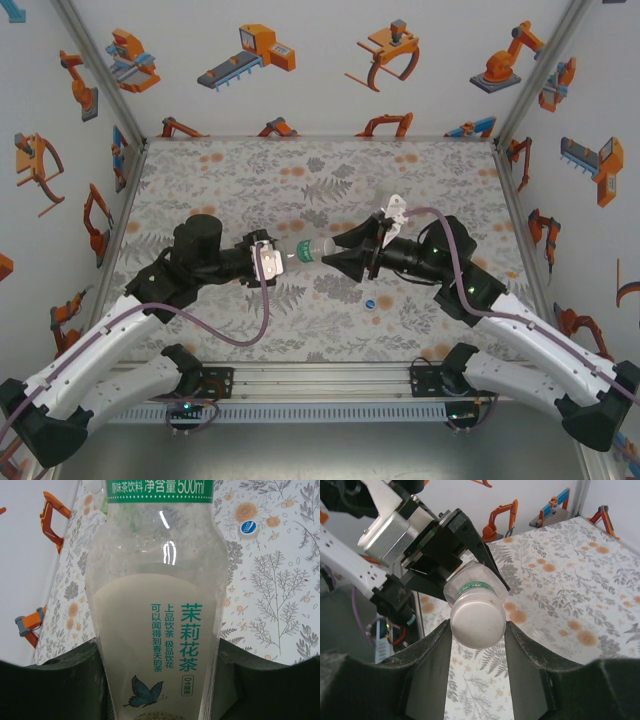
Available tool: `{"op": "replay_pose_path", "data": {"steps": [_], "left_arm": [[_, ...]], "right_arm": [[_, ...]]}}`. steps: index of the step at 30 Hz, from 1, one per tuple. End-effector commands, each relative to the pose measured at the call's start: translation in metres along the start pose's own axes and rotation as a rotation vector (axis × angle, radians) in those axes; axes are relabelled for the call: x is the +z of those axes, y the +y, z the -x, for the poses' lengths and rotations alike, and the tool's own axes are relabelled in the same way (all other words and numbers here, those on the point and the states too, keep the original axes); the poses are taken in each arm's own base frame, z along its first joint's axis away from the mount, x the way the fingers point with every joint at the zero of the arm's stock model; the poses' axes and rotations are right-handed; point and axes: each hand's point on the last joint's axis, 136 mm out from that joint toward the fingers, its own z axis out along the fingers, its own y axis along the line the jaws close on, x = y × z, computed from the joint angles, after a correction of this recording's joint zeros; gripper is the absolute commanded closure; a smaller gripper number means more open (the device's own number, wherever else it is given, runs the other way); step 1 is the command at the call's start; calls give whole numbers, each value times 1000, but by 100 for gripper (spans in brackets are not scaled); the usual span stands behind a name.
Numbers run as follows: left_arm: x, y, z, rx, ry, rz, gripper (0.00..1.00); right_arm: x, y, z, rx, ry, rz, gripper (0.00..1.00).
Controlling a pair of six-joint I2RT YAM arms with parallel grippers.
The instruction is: Screw on the bottle caps
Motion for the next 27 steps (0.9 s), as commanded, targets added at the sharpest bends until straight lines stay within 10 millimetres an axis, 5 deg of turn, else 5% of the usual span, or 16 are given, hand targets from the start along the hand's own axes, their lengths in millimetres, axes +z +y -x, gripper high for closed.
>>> {"op": "replay_pose_path", "data": {"steps": [1,2,14,27], "left_arm": [[-4,4,21,55,-89,22,100],[-3,6,19,55,-80,33,100],[-1,24,5,37,7,128,100],[2,40,-10,-1,102,194,100]], "right_arm": [[-2,-6,19,130,-89,-45,86],[-3,-7,21,148,-86,-54,75],[-9,-29,36,555,-137,-181,40],[6,-46,10,786,16,-302,40]]}}
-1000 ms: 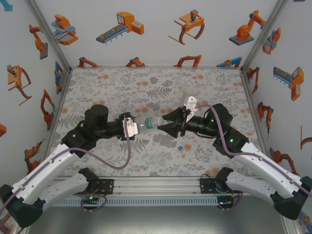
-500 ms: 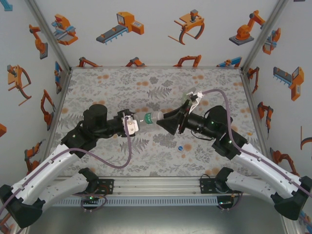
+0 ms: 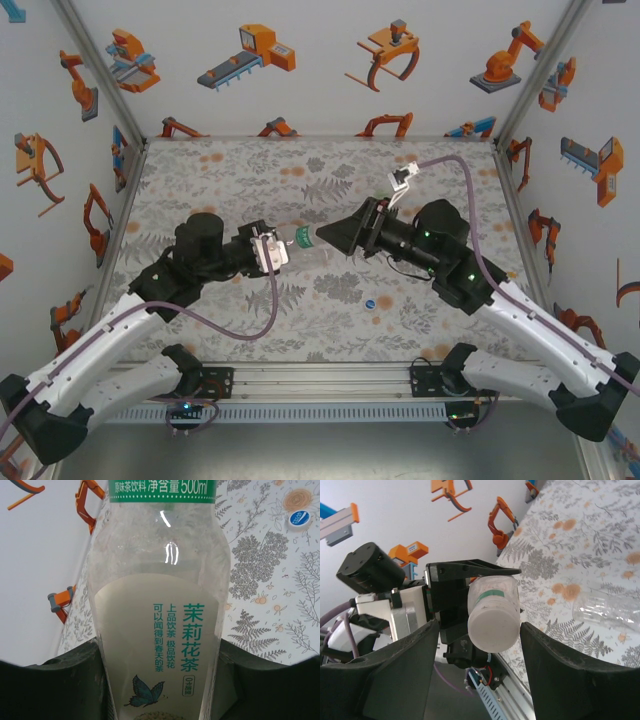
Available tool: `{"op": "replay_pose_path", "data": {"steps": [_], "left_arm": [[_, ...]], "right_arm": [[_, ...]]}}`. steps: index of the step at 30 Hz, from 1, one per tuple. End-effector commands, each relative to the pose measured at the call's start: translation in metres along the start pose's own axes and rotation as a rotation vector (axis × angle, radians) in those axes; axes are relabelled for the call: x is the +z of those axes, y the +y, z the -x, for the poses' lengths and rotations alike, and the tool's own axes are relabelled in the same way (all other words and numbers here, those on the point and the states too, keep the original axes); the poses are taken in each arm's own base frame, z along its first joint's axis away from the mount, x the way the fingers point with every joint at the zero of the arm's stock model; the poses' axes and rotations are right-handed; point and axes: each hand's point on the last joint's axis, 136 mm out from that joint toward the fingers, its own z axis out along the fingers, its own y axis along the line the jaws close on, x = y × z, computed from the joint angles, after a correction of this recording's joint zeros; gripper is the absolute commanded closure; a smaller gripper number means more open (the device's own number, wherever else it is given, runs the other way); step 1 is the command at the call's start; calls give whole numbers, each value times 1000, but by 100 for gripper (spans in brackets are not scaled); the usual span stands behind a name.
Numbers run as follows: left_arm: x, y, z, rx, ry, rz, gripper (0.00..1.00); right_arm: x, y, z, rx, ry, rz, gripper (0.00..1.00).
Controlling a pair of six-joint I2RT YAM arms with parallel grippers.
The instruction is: Screw on the bottle caps
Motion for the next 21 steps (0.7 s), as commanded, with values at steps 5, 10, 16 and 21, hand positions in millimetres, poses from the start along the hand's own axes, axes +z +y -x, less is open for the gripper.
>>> {"op": "replay_pose_path", "data": {"steps": [5,10,16,21], "left_arm": [[0,12,1,-19,26,48,100],[-1,10,2,-19,18,39,100],[-1,6,5,-14,-1,19,100],[-1,6,5,-14,-2,19,100]], "right_arm": [[2,-8,-2,117,25,-62,46],[6,-11,-4,130,30,-72,47],[5,-14,4,137,-22,-78,49],[8,-11,6,143,-27,-63,50]]}}
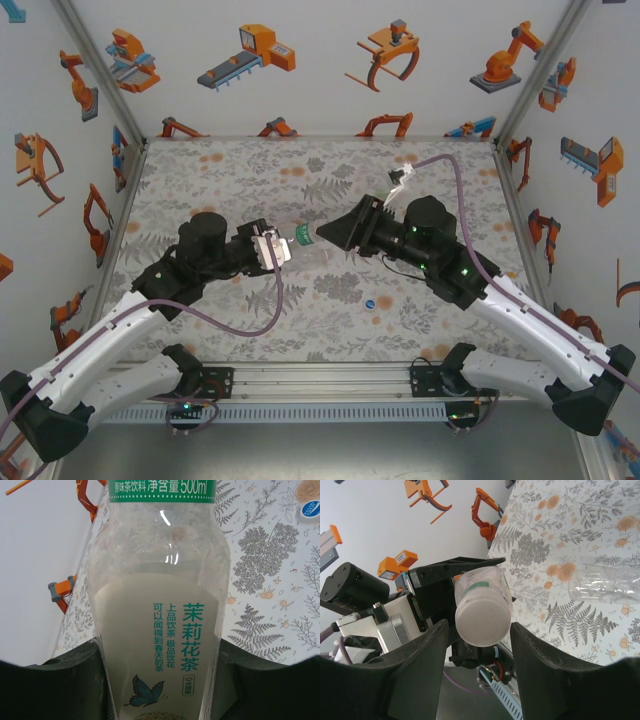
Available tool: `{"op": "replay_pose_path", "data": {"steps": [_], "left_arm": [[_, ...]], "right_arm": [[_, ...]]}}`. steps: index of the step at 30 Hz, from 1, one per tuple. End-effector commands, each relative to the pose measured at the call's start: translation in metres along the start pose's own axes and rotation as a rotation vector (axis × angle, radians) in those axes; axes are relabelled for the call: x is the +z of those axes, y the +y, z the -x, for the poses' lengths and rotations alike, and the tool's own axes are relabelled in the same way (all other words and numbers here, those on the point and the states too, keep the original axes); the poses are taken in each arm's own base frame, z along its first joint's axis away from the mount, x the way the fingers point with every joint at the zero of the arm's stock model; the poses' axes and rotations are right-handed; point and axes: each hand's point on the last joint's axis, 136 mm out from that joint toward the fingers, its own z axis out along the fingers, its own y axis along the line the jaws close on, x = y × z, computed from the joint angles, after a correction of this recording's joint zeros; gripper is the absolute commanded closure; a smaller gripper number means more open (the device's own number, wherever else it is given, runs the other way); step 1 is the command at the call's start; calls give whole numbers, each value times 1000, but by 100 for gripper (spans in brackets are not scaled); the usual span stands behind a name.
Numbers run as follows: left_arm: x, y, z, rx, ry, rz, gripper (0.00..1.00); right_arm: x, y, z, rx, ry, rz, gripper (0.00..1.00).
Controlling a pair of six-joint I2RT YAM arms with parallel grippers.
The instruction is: Screw on the bottle caps
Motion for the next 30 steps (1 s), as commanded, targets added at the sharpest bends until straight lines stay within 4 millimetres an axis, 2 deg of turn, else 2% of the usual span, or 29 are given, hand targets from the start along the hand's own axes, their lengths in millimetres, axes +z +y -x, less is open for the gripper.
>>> {"op": "replay_pose_path", "data": {"steps": [1,11,16,17,20,25,30], "left_arm": [[-5,4,12,-5,-39,2,100],[-5,4,12,-5,-40,1,100],[-5,2,13,-4,-43,-8,100],[-5,1,13,-3,-46,-12,100],[-6,-4,17,2,-66,-42,100],[-10,-21,29,18,-136,-139,100],[-15,-35,38,27,-195,-222,100]], "right_arm": [[-1,14,11,12,-36,42,51],[4,13,5,13,5,42,65],[-2,15,8,-72,-8,37,79],[-5,16,10,-108,-12,39,84],[-15,25,12,-252,-19,66,89],[-32,45,-2,-575,55,152,100],[-49,56,-16,-846,66,246,100]]}}
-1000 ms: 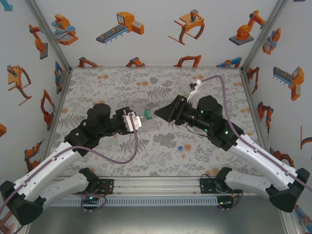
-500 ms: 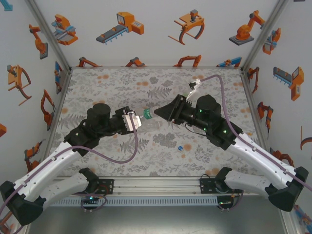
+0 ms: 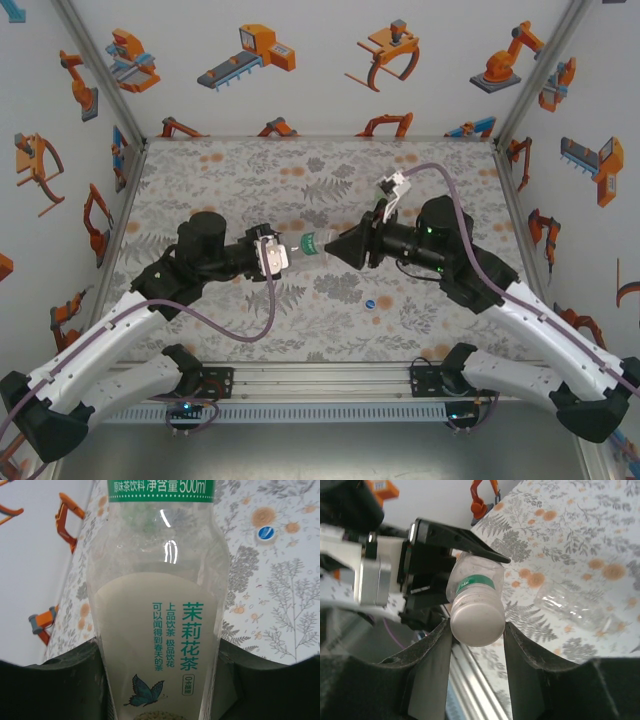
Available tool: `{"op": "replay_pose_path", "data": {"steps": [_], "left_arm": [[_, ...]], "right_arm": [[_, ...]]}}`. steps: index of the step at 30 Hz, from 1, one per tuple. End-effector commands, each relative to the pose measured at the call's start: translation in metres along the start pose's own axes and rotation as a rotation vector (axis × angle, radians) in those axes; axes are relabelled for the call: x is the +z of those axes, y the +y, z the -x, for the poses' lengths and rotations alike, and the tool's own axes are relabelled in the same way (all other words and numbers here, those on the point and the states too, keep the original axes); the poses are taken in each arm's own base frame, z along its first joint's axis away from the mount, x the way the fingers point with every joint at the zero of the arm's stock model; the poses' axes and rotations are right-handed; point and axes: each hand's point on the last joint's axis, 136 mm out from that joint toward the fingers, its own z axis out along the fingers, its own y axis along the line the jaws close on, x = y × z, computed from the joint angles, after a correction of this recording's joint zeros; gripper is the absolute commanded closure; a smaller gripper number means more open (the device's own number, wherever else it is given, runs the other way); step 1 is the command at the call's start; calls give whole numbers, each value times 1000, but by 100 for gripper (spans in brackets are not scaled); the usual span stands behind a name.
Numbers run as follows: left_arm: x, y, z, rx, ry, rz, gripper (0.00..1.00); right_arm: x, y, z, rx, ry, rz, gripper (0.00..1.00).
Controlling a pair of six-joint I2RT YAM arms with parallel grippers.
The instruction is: Screw on the bottle caps
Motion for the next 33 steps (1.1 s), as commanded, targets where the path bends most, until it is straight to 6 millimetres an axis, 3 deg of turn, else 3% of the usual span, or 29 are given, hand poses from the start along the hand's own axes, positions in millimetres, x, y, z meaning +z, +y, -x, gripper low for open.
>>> {"op": "replay_pose_path", "data": {"steps": [1,5,11,33], "left_arm": [[-7,-18,17,26,-77,-109,100],[-7,-25,20,25,-94,-150,100],[-7,-26,20,21,-92,-161,100],[-5,-12,18,-21,-58,-96,100]], "right_arm": [[-20,24,11,-339,-38,87,100],[-29,42,3,-576,-23,180,100],[-31,51,-12,-770,21,268,100],[-20,52,-22,-776,31,305,100]]}}
